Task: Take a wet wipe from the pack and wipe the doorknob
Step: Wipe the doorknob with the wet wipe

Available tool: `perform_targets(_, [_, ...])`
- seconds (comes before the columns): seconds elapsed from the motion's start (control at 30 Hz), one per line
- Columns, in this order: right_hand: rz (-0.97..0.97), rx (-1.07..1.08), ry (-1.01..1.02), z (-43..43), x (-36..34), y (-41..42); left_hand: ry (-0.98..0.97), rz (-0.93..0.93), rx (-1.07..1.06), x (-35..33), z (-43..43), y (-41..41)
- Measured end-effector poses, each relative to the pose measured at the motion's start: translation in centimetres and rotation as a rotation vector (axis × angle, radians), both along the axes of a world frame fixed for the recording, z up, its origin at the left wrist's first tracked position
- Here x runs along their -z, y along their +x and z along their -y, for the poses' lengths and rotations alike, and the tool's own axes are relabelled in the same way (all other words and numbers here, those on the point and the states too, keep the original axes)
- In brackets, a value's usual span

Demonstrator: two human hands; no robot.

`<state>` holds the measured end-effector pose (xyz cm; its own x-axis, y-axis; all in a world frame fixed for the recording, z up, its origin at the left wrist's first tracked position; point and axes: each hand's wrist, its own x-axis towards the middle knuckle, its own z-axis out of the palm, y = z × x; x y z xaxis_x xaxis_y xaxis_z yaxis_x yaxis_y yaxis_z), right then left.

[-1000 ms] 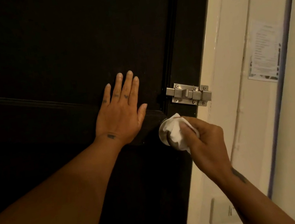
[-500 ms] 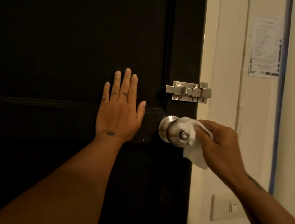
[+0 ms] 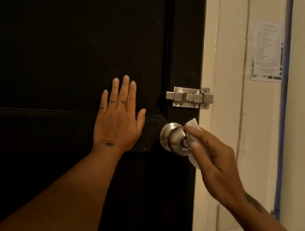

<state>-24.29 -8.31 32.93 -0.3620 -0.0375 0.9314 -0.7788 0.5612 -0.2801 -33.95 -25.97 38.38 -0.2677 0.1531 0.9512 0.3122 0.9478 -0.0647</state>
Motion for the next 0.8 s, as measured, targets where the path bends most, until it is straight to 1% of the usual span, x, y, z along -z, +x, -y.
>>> perform_targets(0.1, [0.006,0.045,0.053,0.4,1.4,-0.3,0.001,0.002,0.004,0.0,-0.1,0.0])
perform_targets(0.17, [-0.015,0.117,0.122,0.8,1.4,-0.9,0.001,0.011,0.008,0.0,-0.1,0.1])
perform_targets(0.23, [-0.038,0.129,0.133,1.0,0.7,-1.4,0.005,0.011,0.007,0.0,-0.1,0.2])
perform_targets(0.33, [-0.044,0.082,-0.008,0.5,0.2,-1.8,0.023,0.046,0.040,0.0,-0.1,0.3])
perform_targets(0.43, [-0.076,0.144,-0.115,0.1,2.1,-1.9,0.026,0.038,0.048,0.0,-0.1,0.5])
perform_targets(0.53, [-0.124,0.169,-0.167,0.5,3.6,-1.9,0.038,0.049,0.061,-0.1,-0.1,0.5])
perform_targets(0.7, [-0.248,0.160,-0.195,1.5,2.0,-2.4,0.051,0.056,0.064,-0.1,-0.1,0.6])
perform_targets(0.8, [-0.261,0.159,-0.250,1.8,2.8,-2.7,0.055,0.050,0.068,0.0,-0.1,0.5])
